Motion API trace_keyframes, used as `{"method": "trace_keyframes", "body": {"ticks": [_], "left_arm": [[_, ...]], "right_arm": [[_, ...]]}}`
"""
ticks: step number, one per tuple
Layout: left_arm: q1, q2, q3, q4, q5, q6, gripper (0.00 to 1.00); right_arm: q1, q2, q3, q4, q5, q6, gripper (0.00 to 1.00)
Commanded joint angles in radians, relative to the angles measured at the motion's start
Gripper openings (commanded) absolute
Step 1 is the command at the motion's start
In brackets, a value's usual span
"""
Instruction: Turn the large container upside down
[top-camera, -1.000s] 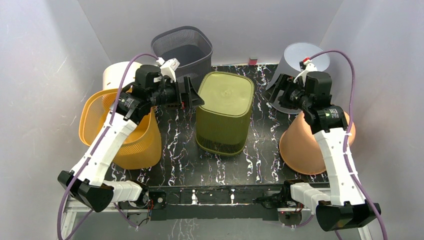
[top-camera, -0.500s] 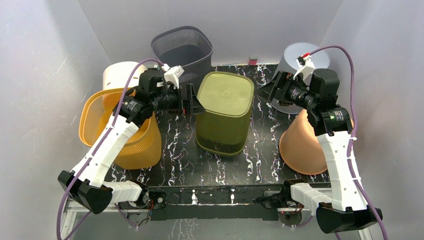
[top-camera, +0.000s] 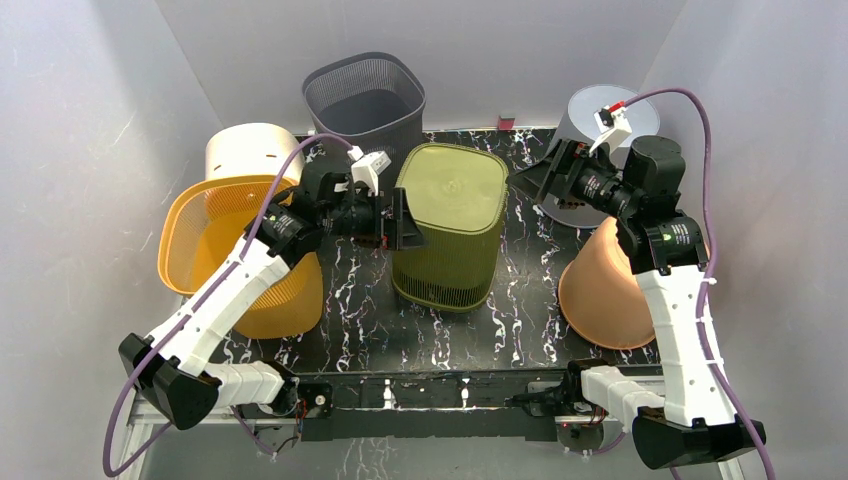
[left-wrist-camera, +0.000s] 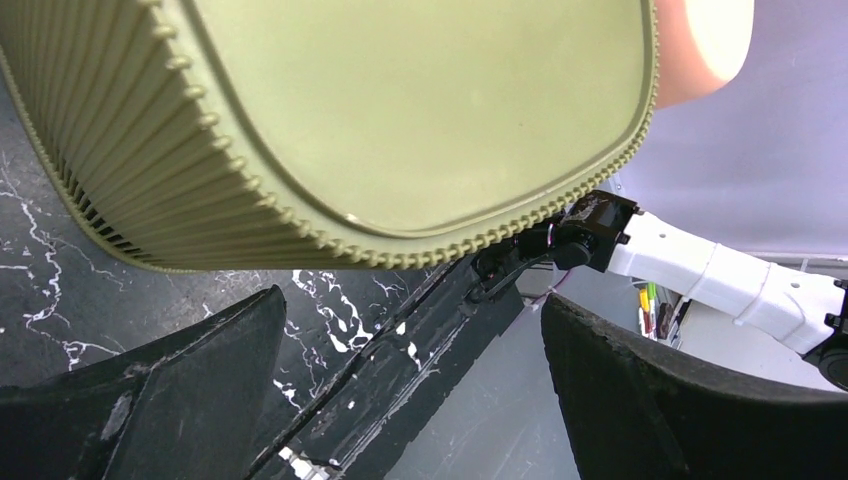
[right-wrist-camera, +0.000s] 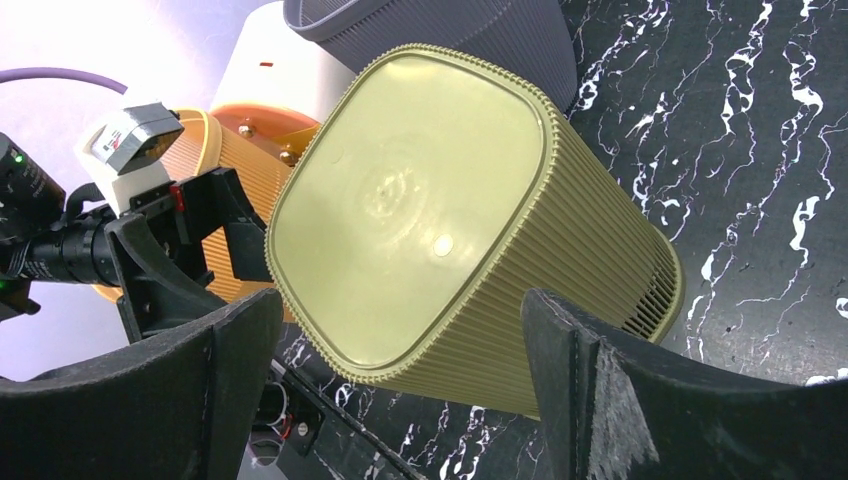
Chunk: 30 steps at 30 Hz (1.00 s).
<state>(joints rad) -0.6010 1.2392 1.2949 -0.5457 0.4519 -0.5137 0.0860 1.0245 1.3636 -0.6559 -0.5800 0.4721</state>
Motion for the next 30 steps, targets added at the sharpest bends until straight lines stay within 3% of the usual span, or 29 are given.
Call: {"method": "trace_keyframes", "body": {"ticks": [1, 21, 30], "left_arm": [[-0.022, -0.010, 0.011, 0.053, -0.006, 0.002, 0.99], [-0.048, 0.216, 0.089, 0.290, 0.006, 0.008, 0.98], [-0.049, 0.338, 0.209, 0.291, 0.014, 0.026, 0.98]], "right_arm": [[0.003, -0.021, 0.034, 0.062, -0.009, 0.002, 0.89], [0.002, -0.090, -0.040, 0.074, 0.016, 0.052, 0.92], [0.002, -0.091, -0.054, 0.069, 0.028, 0.046, 0.93]]}}
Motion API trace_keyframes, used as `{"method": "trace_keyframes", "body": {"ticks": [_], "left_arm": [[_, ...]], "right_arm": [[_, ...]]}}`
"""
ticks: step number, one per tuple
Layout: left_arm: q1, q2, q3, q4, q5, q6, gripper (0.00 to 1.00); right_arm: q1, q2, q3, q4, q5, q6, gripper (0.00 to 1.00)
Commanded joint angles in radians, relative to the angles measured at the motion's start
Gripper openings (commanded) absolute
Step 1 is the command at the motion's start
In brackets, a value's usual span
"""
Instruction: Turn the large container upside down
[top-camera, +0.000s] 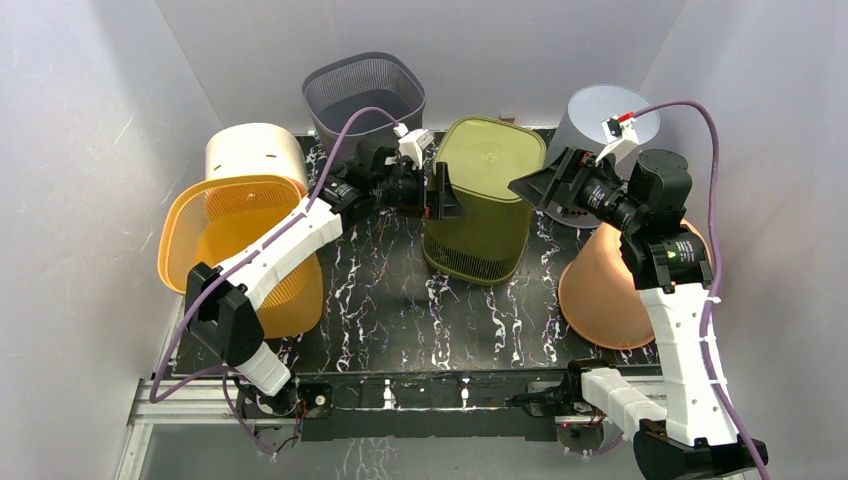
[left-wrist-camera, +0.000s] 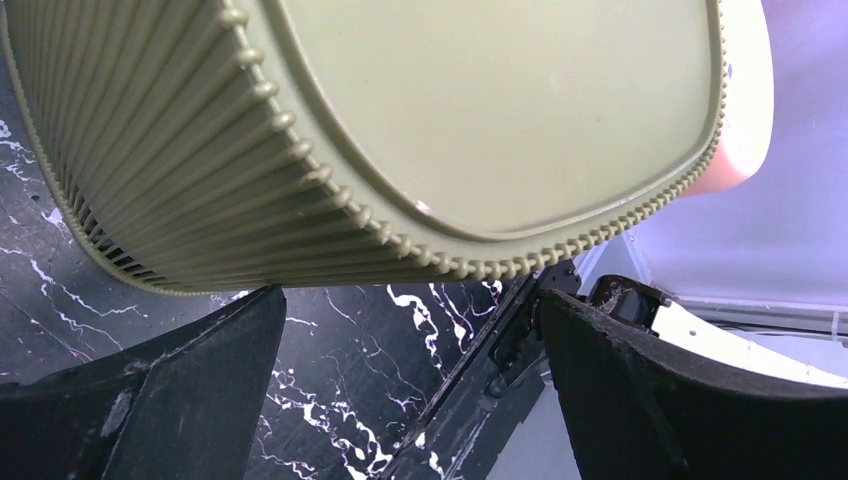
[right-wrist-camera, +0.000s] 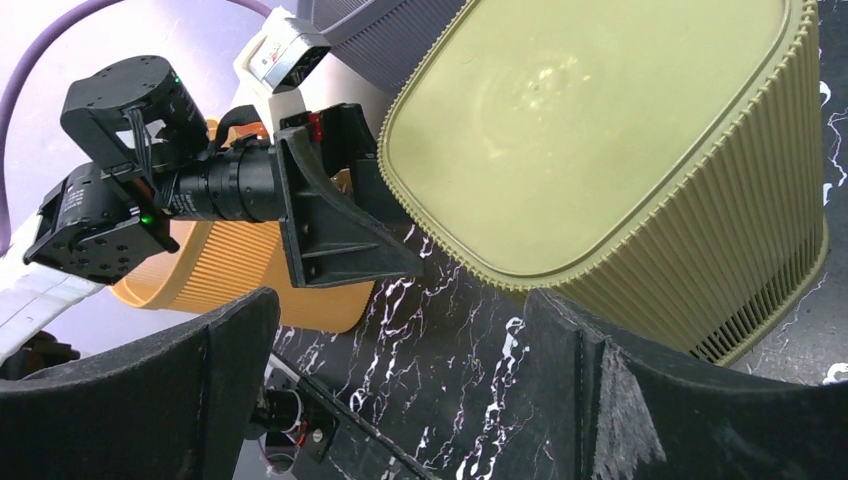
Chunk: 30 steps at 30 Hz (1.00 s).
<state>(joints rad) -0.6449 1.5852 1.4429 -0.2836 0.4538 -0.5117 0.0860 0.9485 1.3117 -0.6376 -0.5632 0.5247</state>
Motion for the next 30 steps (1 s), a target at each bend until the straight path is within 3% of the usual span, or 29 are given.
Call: {"method": "trace_keyframes", "body": {"ticks": [1, 15, 30], "left_arm": [[-0.004, -0.016, 0.062, 0.025, 0.010, 0.025, 0.98], [-0.004, -0.181, 0.029, -0.041, -0.032, 0.040, 0.98], [-0.005, -0.247, 0.029, -0.090, -0.082, 0.048, 0.98]], "right_arm": [[0.002, -0.015, -0.004, 0.049, 0.013, -0.008, 0.94], [0.001, -0.016, -0.024, 0.052, 0.036, -0.019, 0.96], [0.002, -0.015, -0.032, 0.059, 0.027, -0.008, 0.97]]}}
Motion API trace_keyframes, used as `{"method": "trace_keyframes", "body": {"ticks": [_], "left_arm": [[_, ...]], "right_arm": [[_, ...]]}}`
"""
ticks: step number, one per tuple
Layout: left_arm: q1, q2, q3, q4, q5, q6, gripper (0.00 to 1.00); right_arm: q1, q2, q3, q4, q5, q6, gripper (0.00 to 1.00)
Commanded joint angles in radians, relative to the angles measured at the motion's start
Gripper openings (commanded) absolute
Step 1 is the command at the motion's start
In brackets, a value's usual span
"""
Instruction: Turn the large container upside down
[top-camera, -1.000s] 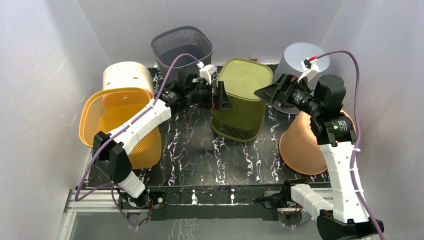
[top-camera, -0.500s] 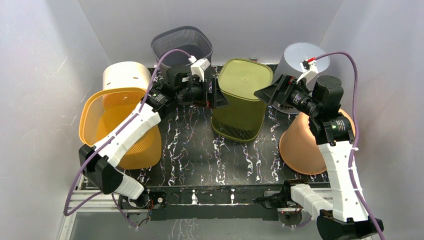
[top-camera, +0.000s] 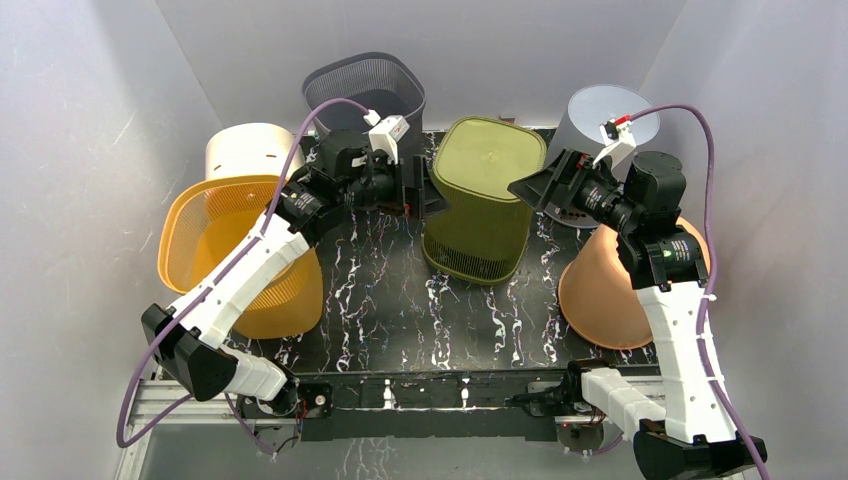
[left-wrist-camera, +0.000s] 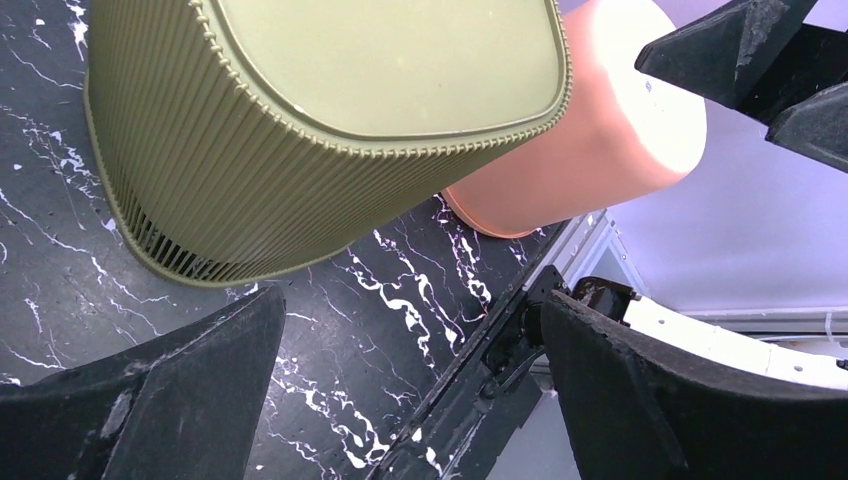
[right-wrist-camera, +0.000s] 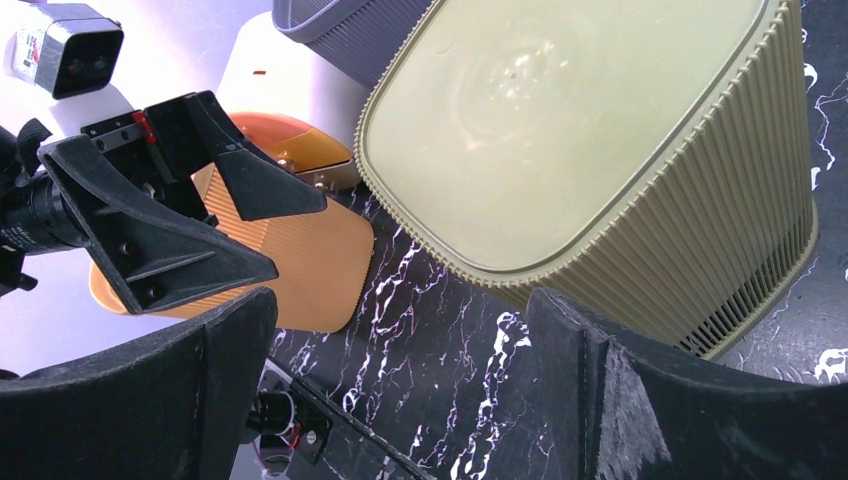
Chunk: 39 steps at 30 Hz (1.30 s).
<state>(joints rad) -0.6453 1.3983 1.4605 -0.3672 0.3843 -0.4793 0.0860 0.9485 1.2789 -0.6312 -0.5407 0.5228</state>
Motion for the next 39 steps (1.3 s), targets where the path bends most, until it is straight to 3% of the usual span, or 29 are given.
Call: {"method": "trace_keyframes", "body": {"ticks": [1, 10, 23, 26, 33, 39], "left_arm": [[-0.004, -0.061, 0.011, -0.007, -0.013, 0.015, 0.98], [-0.004, -0.073, 0.017, -0.024, -0.041, 0.013, 0.98], [0.028, -0.074, 0.120, -0.179, -0.186, 0.047, 0.98], [0.055, -0.066, 0.124, -0.197, -0.188, 0.031, 0.98], [0.074, -0.081, 0.142, -0.207, -0.211, 0.027, 0.98], [0.091, -0.101, 0.167, -0.239, -0.246, 0.031, 0.98]], "right_arm": [[0.002, -0.015, 0.002, 0.053, 0.004, -0.006, 0.97], [0.003, -0.017, -0.023, 0.076, -0.026, 0.014, 0.97], [0.049, -0.025, -0.199, 0.285, -0.134, 0.168, 0.97], [0.120, -0.020, -0.233, 0.336, -0.095, 0.195, 0.97], [0.419, 0.072, -0.271, 0.447, 0.094, 0.231, 0.98], [0.442, 0.152, -0.242, 0.437, 0.247, 0.161, 0.98]]}}
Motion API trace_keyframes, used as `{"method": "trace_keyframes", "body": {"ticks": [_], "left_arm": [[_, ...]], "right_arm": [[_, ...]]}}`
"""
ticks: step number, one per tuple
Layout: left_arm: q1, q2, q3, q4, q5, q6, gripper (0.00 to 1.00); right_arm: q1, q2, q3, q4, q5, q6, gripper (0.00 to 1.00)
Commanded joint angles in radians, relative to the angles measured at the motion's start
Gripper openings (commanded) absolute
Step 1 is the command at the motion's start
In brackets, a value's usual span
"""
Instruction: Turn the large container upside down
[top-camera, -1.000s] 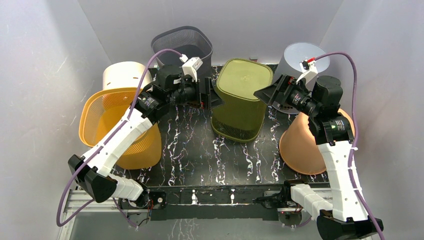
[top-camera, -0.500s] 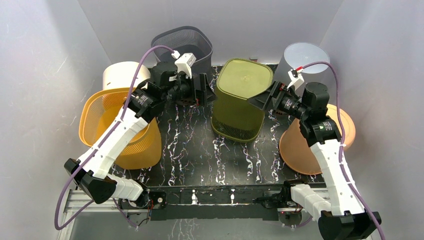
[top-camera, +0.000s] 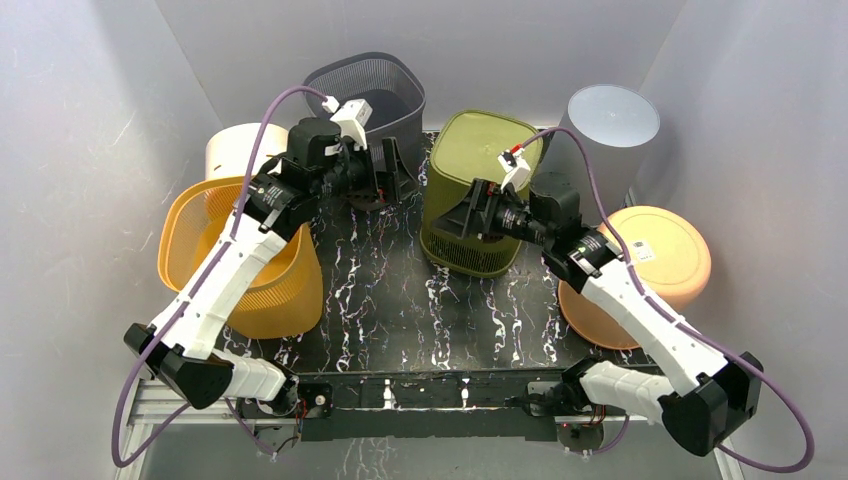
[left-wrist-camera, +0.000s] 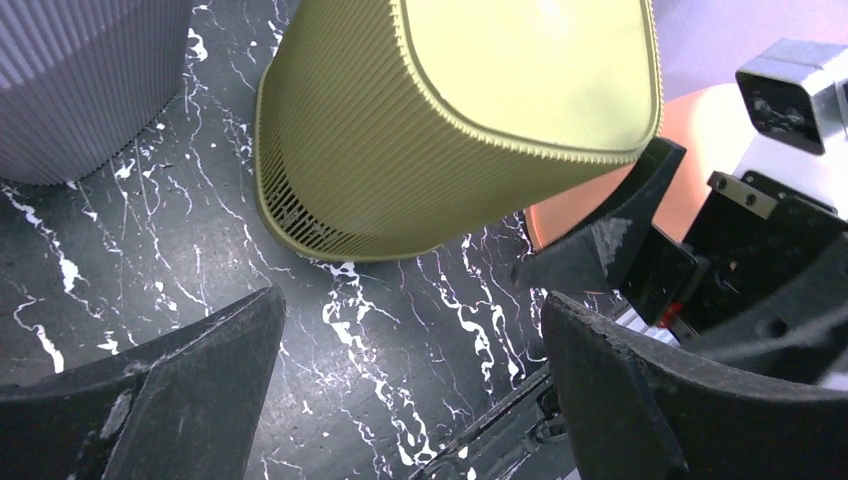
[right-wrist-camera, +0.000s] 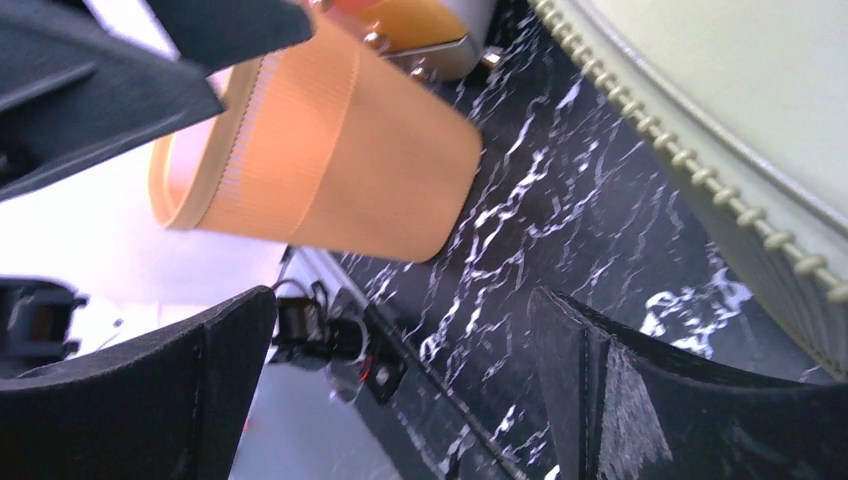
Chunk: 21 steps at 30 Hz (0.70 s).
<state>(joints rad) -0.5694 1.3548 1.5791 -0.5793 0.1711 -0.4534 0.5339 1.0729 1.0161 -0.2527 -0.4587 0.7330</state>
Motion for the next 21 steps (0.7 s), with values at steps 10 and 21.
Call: {"method": "trace_keyframes", "body": {"ticks": [10, 21], "left_arm": [[0.037, -0.009, 0.156, -0.082, -0.046, 0.026, 0.98], [0.070, 0.129, 0.332, -0.085, -0.113, 0.153, 0.98]], "right_arm": [[-0.209, 0.304, 0.193, 0.123, 0.255, -0.172, 0.98], [-0.262, 0.289, 0.257, 0.088, 0.114, -0.168, 0.98]]}}
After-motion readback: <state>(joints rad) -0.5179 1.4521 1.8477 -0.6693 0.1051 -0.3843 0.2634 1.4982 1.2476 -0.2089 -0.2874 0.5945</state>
